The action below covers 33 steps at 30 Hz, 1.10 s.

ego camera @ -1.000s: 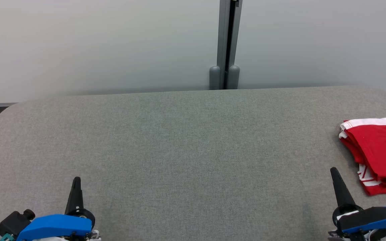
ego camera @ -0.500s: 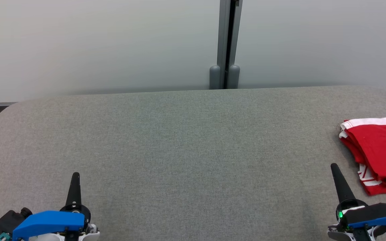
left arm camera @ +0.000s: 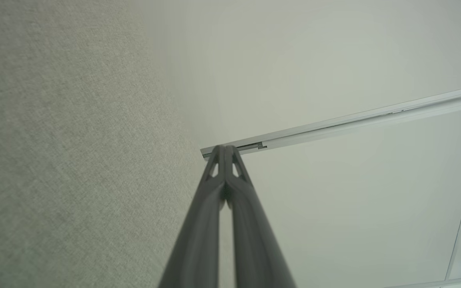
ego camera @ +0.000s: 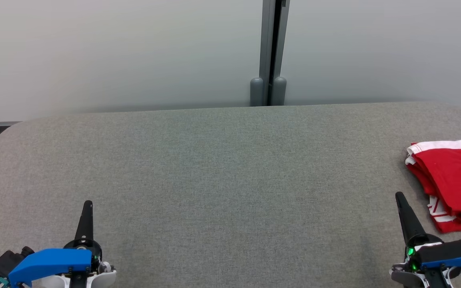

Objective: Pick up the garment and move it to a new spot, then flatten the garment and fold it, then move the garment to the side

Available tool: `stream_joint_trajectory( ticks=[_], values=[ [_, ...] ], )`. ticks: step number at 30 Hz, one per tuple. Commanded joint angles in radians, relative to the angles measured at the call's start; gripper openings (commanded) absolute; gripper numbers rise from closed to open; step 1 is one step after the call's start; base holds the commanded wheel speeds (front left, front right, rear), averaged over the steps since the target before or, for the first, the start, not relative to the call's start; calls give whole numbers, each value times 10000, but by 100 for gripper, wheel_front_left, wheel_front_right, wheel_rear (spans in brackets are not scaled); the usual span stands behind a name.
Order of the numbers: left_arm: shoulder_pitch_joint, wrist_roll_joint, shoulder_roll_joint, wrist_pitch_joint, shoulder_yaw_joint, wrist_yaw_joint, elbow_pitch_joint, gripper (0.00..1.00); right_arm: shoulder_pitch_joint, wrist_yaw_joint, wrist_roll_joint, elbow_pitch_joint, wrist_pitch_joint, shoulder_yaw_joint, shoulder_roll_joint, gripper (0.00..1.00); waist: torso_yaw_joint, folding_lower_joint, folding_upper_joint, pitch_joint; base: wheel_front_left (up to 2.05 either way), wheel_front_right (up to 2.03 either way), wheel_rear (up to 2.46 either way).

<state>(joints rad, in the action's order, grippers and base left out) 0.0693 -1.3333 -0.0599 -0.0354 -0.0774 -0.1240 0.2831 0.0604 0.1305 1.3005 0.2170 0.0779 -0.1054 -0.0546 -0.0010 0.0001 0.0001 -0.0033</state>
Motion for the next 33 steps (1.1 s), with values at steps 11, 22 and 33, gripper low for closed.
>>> stream_joint_trajectory(
  ticks=[11,22,33],
  values=[
    [296,-1009,25,-309,-162,-88,-204,0,315,3,1136,83,156,-62,22,0,3,-1,-1,19,0,0,0],
    [371,-1755,65,-522,-268,-99,-286,0,412,4,1982,164,256,-81,33,0,6,-1,-1,36,0,0,0],
    [413,-2451,92,-723,-338,-102,-365,0,487,4,2758,255,327,-95,45,0,8,-1,-1,53,0,0,0]
  ],
)
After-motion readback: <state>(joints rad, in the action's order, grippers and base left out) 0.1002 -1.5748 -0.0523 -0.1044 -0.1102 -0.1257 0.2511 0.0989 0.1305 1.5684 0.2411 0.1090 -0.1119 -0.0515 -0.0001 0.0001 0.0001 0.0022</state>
